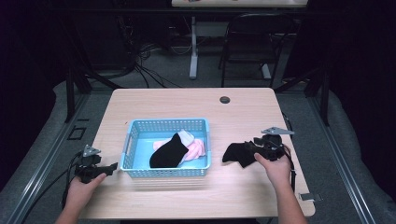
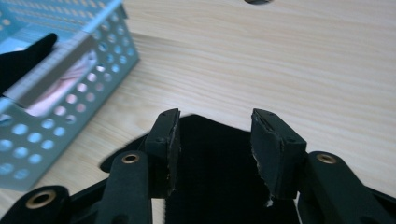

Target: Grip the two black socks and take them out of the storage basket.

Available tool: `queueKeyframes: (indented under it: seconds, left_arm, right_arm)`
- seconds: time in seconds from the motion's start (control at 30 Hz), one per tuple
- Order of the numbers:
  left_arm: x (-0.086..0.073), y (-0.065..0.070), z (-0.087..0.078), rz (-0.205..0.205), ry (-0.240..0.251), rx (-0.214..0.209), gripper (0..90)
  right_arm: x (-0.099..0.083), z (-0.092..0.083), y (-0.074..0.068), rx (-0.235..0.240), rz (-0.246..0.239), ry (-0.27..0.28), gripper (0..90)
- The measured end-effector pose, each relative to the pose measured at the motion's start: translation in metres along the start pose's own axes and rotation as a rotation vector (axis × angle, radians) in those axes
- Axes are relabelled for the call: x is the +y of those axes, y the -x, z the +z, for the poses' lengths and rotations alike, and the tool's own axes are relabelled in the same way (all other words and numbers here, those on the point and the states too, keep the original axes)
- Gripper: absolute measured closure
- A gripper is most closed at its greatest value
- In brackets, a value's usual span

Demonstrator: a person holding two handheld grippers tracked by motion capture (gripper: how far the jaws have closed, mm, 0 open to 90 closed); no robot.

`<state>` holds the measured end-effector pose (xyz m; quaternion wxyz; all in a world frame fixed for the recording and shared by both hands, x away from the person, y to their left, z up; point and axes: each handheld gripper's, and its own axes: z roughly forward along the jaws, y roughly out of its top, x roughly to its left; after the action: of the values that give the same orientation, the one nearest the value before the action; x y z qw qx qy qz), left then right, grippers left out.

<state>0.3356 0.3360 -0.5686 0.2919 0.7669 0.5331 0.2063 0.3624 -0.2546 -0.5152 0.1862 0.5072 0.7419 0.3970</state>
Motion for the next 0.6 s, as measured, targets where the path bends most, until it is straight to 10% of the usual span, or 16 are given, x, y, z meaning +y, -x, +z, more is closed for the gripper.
queueKeyframes:
  seconds: [0.6]
  left_arm:
    - [0.000, 0.000, -0.001, -0.002, 0.004, -0.006, 23.7]
  right_arm:
    - [0.073, 0.034, -0.103, 0.152, -0.308, -0.078, 61.8]
